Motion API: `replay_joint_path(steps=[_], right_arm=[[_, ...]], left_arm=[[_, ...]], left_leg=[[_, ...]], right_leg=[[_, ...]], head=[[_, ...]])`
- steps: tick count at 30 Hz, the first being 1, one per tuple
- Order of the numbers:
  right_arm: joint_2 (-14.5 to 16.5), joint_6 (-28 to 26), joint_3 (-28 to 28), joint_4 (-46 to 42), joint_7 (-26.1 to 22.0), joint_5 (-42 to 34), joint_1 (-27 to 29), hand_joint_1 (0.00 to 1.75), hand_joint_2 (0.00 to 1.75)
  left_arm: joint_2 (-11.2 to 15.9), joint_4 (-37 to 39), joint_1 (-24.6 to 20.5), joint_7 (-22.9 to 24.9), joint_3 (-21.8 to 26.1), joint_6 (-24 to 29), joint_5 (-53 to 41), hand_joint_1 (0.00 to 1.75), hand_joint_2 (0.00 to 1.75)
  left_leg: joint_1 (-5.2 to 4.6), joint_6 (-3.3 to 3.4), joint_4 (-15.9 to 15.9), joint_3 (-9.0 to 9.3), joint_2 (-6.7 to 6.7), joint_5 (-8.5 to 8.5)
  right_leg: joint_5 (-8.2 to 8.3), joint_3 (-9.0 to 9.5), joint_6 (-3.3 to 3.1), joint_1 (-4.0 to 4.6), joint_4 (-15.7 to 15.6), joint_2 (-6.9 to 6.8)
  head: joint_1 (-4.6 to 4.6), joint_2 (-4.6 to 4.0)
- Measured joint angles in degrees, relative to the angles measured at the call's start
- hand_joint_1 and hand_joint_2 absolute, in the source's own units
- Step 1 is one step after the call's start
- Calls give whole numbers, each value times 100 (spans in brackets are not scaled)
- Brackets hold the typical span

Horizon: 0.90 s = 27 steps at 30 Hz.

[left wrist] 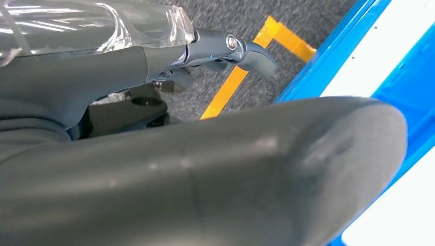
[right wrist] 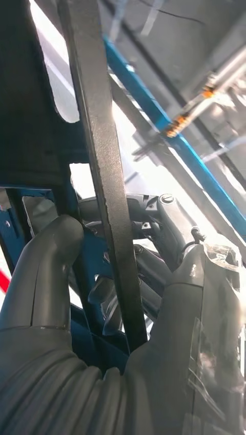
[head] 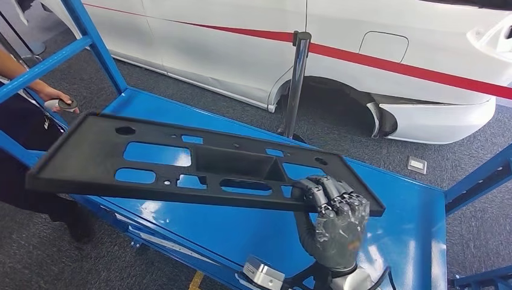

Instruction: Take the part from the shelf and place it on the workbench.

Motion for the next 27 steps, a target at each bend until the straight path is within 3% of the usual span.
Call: replay_joint_path(steps=[6, 10, 13, 20, 24, 27], right_arm=[[-40, 0, -193, -776, -214, -399, 93, 175, 175], [-10, 0, -471, -1367, -1018, -1913, 274, 175, 175], [33, 0, -724, -1754, -1589, -3059, 435, 175, 175], [79, 0, -1121, -2274, -2339, -4898, 639, 175, 175], [90, 0, -1231, -2403, -2511, -5430, 683, 175, 175], [88, 0, -1269, -2438, -2792, -6310, 689, 175, 175]], left_arm=[[26, 1, -8, -127, 22, 86, -74, 0, 0], [27, 2, -13, -440, 22, 361, -219, 0, 175], [30, 2, -17, -521, 22, 513, -313, 0, 175], [44, 2, -27, -322, 22, 616, -436, 0, 175], [55, 2, -30, -246, 22, 564, -464, 0, 175], [58, 2, -26, 22, 22, 400, -376, 0, 175]], left_leg=[[0, 0, 0, -1, 0, 0], [0, 0, 0, -4, -1, 0], [0, 0, 0, -6, -1, 0], [-1, 0, -1, -6, 0, 0], [0, 0, -1, -6, 0, 0], [0, 0, -1, -7, 0, 0]], right_leg=[[0, -3, 0, 0, 0, 0], [0, -4, 0, 0, 0, -2], [0, -5, 0, 0, 0, -2], [0, -7, 0, 0, 0, -2], [0, -7, 0, 0, 0, -2], [0, -7, 0, 0, 1, -2]], head=[[0, 0], [0, 0], [0, 0], [-16, 0], [-39, 0], [-108, 0]])
